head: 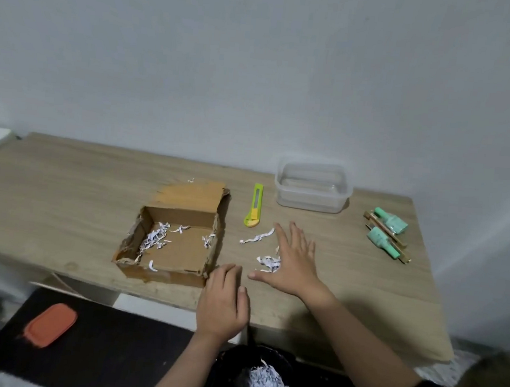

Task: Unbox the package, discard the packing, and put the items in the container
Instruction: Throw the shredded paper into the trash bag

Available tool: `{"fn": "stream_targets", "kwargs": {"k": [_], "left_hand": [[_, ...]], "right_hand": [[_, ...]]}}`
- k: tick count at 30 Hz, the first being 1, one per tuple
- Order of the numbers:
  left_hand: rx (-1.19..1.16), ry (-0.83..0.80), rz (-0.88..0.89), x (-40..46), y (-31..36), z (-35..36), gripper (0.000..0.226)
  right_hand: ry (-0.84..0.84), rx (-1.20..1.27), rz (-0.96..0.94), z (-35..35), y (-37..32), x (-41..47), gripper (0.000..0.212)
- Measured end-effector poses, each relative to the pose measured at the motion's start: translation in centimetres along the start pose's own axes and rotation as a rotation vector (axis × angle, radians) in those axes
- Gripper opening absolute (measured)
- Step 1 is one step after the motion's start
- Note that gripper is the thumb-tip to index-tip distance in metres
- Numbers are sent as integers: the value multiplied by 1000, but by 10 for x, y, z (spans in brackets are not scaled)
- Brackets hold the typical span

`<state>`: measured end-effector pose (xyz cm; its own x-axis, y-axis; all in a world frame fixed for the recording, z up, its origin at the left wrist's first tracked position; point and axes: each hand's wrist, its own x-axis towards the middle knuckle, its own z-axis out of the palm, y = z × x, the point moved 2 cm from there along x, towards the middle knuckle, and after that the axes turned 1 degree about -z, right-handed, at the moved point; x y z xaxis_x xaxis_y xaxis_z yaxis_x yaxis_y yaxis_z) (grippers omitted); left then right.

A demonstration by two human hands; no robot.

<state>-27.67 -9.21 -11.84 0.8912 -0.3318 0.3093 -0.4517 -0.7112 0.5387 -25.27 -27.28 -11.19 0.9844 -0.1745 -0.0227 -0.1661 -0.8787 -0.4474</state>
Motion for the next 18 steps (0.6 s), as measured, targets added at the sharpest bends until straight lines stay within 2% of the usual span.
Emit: {"fn": "stream_targets", "kwargs": {"k": [2, 4, 6, 9, 12, 18], "left_hand": [[12, -10, 7, 0, -1, 0, 37], [23, -15, 16, 0, -1, 0, 39], [24, -15, 20, 0, 0, 0, 38], [33, -2, 20, 0, 1, -1, 38], [35, 2, 15, 0, 2, -2, 39], [39, -25, -20, -2, 2, -3, 38]], "right_hand": [[-39, -18, -71, 1, -5, 13, 110], [-39, 14, -132, 3, -8, 21, 81], [33, 115, -212, 3, -9, 22, 51], [126, 238, -294, 2, -8, 12, 20], [183, 217, -278, 2, -9, -2, 9], [149, 150, -242, 8, -2, -38, 11]]}}
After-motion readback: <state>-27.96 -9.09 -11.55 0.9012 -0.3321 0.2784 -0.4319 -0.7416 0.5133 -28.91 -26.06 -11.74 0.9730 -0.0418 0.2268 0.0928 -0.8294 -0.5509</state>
